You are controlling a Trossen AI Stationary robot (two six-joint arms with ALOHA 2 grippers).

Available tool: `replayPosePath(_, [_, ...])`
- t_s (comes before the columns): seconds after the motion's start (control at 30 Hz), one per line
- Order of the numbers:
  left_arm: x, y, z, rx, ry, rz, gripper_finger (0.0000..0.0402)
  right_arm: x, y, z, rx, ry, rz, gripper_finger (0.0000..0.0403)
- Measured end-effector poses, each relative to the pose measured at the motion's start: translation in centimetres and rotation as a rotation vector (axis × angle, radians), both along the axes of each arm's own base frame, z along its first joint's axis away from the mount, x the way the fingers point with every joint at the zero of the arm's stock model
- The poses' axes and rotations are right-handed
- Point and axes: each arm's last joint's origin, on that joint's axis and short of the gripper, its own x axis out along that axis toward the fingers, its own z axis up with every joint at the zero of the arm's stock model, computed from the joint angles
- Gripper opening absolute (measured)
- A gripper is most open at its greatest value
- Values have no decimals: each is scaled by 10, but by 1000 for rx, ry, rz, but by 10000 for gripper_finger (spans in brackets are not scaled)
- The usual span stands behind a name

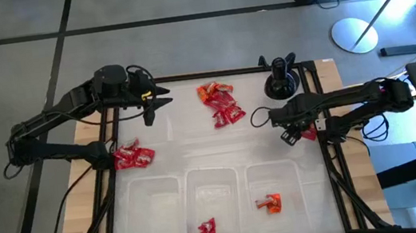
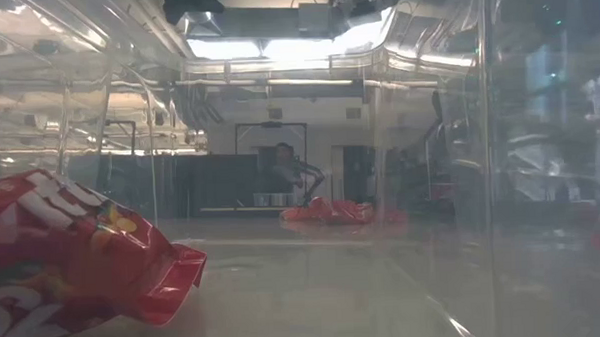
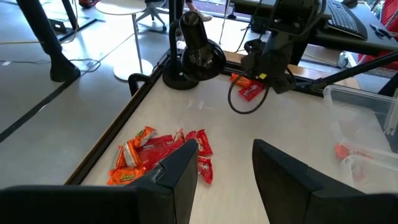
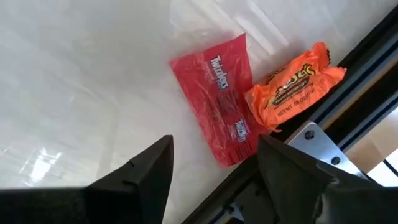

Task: Sort candy
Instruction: Put the orange candy into the right transparent bin

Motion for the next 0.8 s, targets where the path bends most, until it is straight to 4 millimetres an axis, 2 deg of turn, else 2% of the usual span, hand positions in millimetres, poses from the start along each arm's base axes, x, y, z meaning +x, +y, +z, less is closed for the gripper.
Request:
replayPosePath(0.13, [0,0,0,0,0,0,143,-1,-3,0,25,0,11,227])
replayPosePath(0.33, [0,0,0,0,0,0,143,1,-1,10,202,11,202,227])
replayPosePath(0.53, [0,0,1,3,-7,0,143,6,-3,27,331,245,530,227])
replayPosePath(0.7, [1,0,0,-25,-10,11,143,17,-6,10,419,292,826,227])
replayPosePath(0.8, [1,-1,0,-59,-15,22,143,18,-11,-3,371,402,923,227])
